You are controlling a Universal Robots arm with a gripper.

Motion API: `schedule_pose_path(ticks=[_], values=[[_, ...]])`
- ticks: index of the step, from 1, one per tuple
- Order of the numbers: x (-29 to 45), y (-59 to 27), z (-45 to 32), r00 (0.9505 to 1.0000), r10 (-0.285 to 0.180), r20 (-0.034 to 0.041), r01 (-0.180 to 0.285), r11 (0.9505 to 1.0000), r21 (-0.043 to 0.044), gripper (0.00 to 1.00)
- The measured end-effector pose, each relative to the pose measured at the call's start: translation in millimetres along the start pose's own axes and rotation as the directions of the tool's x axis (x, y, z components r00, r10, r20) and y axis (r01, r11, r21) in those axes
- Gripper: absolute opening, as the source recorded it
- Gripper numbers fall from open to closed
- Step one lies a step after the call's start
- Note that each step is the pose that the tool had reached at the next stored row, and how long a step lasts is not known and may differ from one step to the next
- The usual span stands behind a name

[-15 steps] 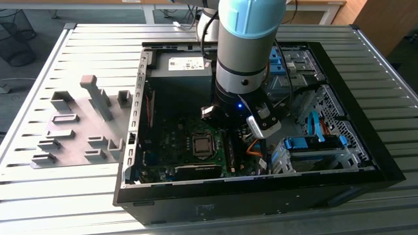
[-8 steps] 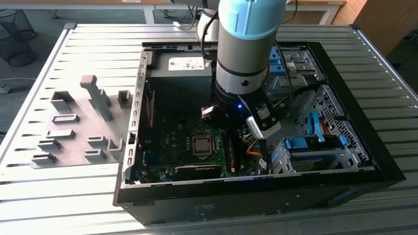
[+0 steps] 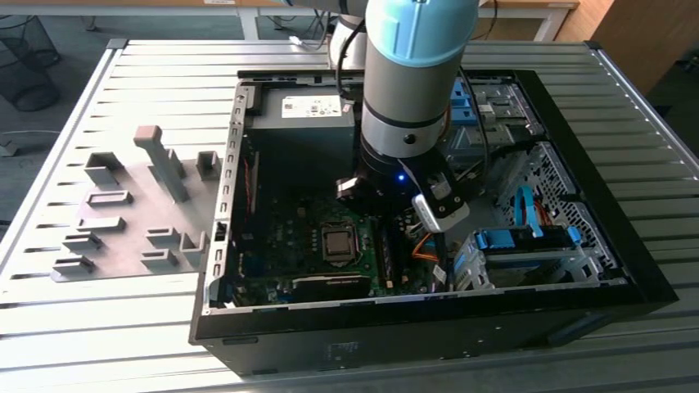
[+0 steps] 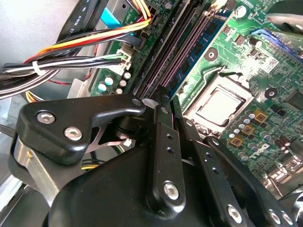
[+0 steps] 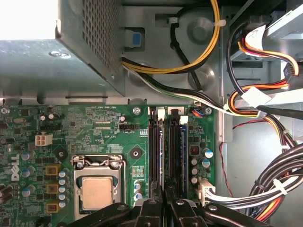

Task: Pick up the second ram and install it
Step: 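Insert the second ram into the second slot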

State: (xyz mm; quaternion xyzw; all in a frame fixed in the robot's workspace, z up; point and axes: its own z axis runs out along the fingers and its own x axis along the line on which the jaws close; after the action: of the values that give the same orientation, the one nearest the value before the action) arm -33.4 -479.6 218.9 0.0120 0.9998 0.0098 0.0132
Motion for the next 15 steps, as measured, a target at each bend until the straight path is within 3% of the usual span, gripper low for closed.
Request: schedule_pose_path(ticks=[15], values=[[-0.4, -0.1, 0.3, 1.0, -0.002, -0.0003, 0.002, 1.0, -0.0036, 0.14]])
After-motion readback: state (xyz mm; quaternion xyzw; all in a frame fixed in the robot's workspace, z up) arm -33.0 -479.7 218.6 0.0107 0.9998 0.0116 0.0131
